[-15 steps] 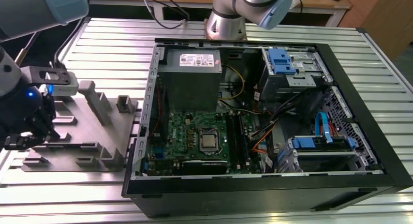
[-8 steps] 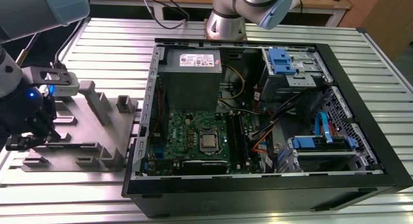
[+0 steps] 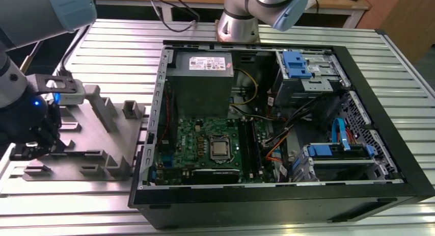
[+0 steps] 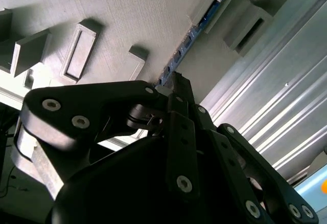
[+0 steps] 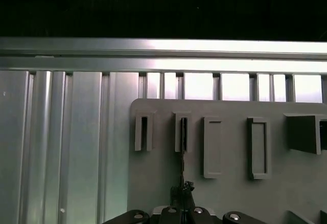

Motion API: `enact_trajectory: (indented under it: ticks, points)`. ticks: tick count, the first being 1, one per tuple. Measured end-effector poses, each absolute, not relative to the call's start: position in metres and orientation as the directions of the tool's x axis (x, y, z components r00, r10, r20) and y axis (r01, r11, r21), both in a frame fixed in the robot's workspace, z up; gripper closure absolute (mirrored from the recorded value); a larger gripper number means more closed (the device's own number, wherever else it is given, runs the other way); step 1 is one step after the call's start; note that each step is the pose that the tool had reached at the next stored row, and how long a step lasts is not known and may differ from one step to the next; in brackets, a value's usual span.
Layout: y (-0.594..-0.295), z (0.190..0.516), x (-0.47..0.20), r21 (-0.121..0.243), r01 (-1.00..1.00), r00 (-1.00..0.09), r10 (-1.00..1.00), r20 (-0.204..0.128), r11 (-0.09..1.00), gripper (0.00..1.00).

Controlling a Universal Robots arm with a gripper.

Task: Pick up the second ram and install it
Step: 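Pick up the second ram and move it above second insertion slot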

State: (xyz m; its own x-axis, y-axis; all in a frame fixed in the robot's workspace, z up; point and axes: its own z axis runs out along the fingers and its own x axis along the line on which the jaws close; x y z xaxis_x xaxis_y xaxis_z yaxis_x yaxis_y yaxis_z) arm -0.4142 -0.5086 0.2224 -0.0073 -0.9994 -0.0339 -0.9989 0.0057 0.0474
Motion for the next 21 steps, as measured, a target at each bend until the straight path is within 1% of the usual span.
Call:
enact_trajectory:
  ticks: [9, 18, 20, 21]
  points:
    - [-0.5078, 0.2152, -0.4158, 0.047, -0.999, -0.007, -0.999, -0.034, 0.006, 0.93]
    - [-0.5077, 0.2147, -0.4159, 0.047, -0.999, -0.007, -0.999, -0.034, 0.006, 0.92]
    - [-0.5077, 0.2147, -0.4159, 0.047, -0.999, -0.007, -0.999, -0.034, 0.006, 0.8]
    - [-0.5077, 0.2148, -0.4159, 0.047, -0.999, -0.007, -0.999, -0.034, 0.006, 0.8]
